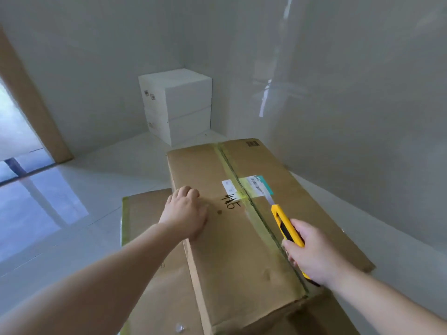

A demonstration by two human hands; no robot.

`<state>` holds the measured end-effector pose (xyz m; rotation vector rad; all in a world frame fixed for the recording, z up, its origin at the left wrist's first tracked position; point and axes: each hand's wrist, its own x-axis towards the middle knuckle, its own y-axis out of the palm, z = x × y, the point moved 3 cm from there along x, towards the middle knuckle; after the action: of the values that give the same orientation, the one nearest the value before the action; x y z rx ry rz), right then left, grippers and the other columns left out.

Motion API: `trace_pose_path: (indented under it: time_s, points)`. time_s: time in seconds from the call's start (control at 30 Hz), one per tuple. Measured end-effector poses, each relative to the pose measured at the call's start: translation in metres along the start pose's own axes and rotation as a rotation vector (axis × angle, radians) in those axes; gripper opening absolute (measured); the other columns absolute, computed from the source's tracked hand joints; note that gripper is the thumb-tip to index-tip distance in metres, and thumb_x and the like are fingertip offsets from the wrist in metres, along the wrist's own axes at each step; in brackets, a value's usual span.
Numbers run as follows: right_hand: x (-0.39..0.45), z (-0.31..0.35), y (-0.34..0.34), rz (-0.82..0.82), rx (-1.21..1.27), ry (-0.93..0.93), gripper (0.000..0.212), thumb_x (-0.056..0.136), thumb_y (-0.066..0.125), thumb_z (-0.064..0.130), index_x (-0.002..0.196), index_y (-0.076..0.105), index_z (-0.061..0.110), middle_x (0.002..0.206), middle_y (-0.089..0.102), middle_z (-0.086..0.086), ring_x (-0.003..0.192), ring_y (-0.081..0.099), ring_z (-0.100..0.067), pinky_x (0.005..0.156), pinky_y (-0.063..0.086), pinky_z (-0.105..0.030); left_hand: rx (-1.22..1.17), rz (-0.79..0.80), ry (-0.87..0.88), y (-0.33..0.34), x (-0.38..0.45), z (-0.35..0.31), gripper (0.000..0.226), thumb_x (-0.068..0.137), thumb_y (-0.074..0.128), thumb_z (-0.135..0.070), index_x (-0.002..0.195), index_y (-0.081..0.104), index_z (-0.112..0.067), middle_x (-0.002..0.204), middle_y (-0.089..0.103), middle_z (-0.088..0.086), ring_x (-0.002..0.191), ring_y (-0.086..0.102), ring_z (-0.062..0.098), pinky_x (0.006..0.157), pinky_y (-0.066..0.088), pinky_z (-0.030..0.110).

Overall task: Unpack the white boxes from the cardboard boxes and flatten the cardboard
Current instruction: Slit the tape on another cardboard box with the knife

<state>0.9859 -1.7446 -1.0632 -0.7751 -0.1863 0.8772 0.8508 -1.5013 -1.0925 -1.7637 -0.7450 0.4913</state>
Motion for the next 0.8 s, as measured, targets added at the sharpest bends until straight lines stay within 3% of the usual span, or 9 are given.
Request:
trace_pose_path:
  time_s: [0.07, 0.2, 0.27, 0.4, 0.47, 0.57, 0.67, 0.73, 0.8]
  points:
    - [0.026, 0.017, 0.005, -0.013, -0.013, 0.02, 0.008, 0.09, 0.052, 0.008, 0.083, 0.051, 0.008, 0.07, 0.052, -0.012, 0.058, 0.053, -0.019, 0.058, 0.051, -0.045, -0.11, -0.003, -0.009, 0.007, 0.004, 0.002, 0.053, 0.095, 0.041, -0.046, 0.137, 0.038, -0.015, 0.15, 0.027, 0.007, 0.141, 0.018, 0.024, 0.117, 0.013, 0.036]
    - [0.08, 0.054, 0.011, -0.058, -0.061, 0.076, 0.011, 0.097, 0.048, 0.015, 0.103, 0.055, 0.021, 0.08, 0.06, -0.011, 0.056, 0.057, -0.019, 0.048, 0.05, -0.03, -0.215, -0.004, -0.011, 0.02, 0.01, -0.004, 0.065, 0.096, 0.033, -0.05, 0.147, 0.019, -0.014, 0.159, 0.007, 0.006, 0.147, -0.002, 0.02, 0.119, -0.003, 0.039]
    - [0.098, 0.067, 0.011, -0.071, -0.123, 0.089, 0.009, 0.097, 0.046, 0.02, 0.101, 0.055, 0.022, 0.076, 0.059, -0.007, 0.053, 0.056, -0.018, 0.045, 0.05, -0.028, -0.187, -0.019, -0.036, 0.024, 0.012, -0.002, 0.067, 0.096, 0.029, -0.051, 0.149, 0.016, -0.013, 0.16, 0.004, 0.006, 0.147, -0.005, 0.019, 0.119, -0.006, 0.039]
    - [0.134, 0.082, 0.017, -0.09, -0.225, 0.05, 0.014, 0.097, 0.042, 0.022, 0.087, 0.052, 0.022, 0.08, 0.06, -0.009, 0.058, 0.052, -0.022, 0.052, 0.048, -0.034, -0.12, -0.065, -0.054, 0.029, 0.013, 0.001, 0.07, 0.095, 0.026, -0.053, 0.151, 0.014, -0.012, 0.161, 0.0, 0.007, 0.147, -0.008, 0.02, 0.119, -0.01, 0.038]
    - [0.161, 0.086, 0.023, -0.081, -0.247, 0.021, 0.014, 0.097, 0.042, 0.02, 0.09, 0.053, 0.017, 0.083, 0.061, -0.014, 0.059, 0.049, -0.023, 0.054, 0.043, -0.032, -0.111, -0.082, -0.036, 0.03, 0.014, 0.0, 0.071, 0.094, 0.025, -0.052, 0.151, 0.012, -0.012, 0.161, -0.002, 0.007, 0.147, -0.01, 0.02, 0.118, -0.011, 0.039]
    - [0.205, 0.091, 0.031, -0.127, -0.225, -0.001, 0.017, 0.095, 0.044, 0.021, 0.1, 0.058, 0.011, 0.088, 0.065, -0.018, 0.063, 0.054, -0.026, 0.059, 0.053, -0.04, -0.067, -0.084, -0.004, 0.034, 0.014, 0.0, 0.073, 0.093, 0.02, -0.055, 0.152, 0.01, -0.013, 0.161, -0.005, 0.006, 0.147, -0.012, 0.02, 0.118, -0.013, 0.039]
    - [0.242, 0.094, 0.036, -0.126, -0.187, 0.025, 0.028, 0.096, 0.045, 0.02, 0.123, 0.054, 0.019, 0.091, 0.064, -0.012, 0.073, 0.066, -0.031, 0.063, 0.06, -0.046, -0.031, -0.101, -0.022, 0.04, 0.017, 0.001, 0.079, 0.086, 0.02, -0.056, 0.147, 0.031, -0.007, 0.157, 0.018, 0.011, 0.147, 0.013, 0.025, 0.116, -0.004, 0.038]
    - [0.26, 0.095, 0.041, -0.095, -0.204, 0.042, 0.045, 0.097, 0.046, 0.02, 0.141, 0.04, 0.028, 0.101, 0.063, -0.007, 0.078, 0.066, -0.031, 0.062, 0.06, -0.042, -0.077, -0.04, -0.036, 0.045, 0.017, 0.003, 0.075, 0.08, 0.036, -0.055, 0.127, 0.059, -0.002, 0.139, 0.05, 0.014, 0.131, 0.046, 0.028, 0.111, 0.01, 0.039]
    - [0.271, 0.094, 0.047, -0.07, -0.223, 0.04, 0.052, 0.098, 0.045, 0.019, 0.147, 0.031, 0.03, 0.11, 0.06, -0.006, 0.078, 0.065, -0.03, 0.059, 0.058, -0.036, -0.097, -0.028, -0.043, 0.049, 0.019, 0.004, 0.072, 0.076, 0.043, -0.054, 0.117, 0.066, 0.0, 0.129, 0.059, 0.015, 0.122, 0.055, 0.029, 0.11, 0.012, 0.039]
